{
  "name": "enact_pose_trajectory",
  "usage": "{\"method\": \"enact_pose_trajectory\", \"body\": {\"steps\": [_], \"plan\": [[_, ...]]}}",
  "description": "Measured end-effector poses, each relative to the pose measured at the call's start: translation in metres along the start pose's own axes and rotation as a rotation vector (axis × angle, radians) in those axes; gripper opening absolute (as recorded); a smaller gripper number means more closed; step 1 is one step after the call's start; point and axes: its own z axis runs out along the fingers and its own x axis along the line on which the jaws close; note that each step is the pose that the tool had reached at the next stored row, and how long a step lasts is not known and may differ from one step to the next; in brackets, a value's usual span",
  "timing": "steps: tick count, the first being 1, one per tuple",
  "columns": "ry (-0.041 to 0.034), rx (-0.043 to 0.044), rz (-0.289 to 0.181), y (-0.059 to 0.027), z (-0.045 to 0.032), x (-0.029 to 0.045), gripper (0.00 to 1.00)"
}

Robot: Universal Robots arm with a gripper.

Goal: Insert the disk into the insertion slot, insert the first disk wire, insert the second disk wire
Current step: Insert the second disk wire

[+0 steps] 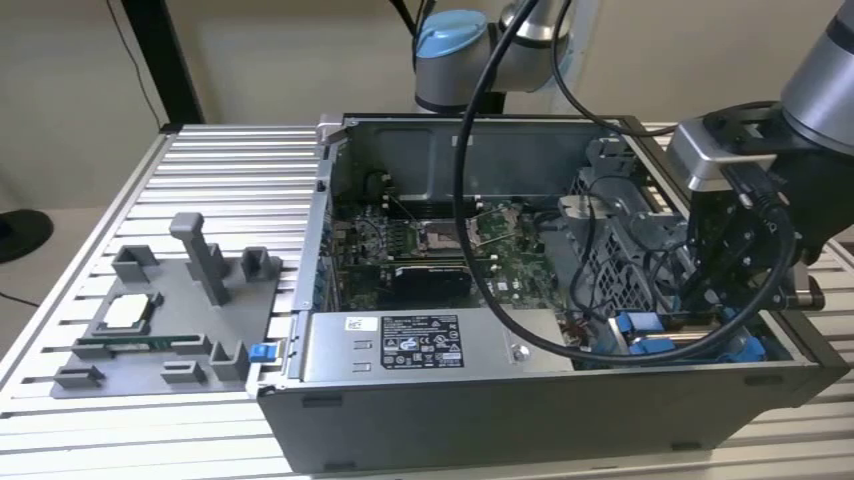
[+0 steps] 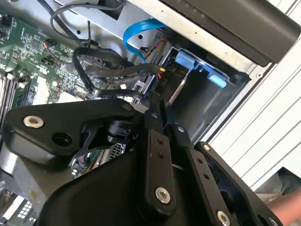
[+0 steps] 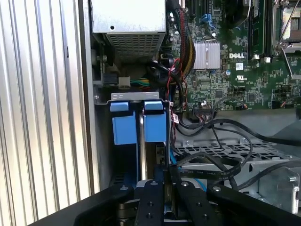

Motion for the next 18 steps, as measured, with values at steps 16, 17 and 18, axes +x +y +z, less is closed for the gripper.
{"method": "enact_pose_trajectory", "body": {"steps": [16,17,18], "plan": [[-0.0002,0.0,0.0,0.0,0.005,0.0003,0.0],[-0.0002,0.0,0.0,0.0,0.0055,0.0004,0.0],[-0.0003,0.0,0.0,0.0,0.0061,0.0004,0.0]]}}
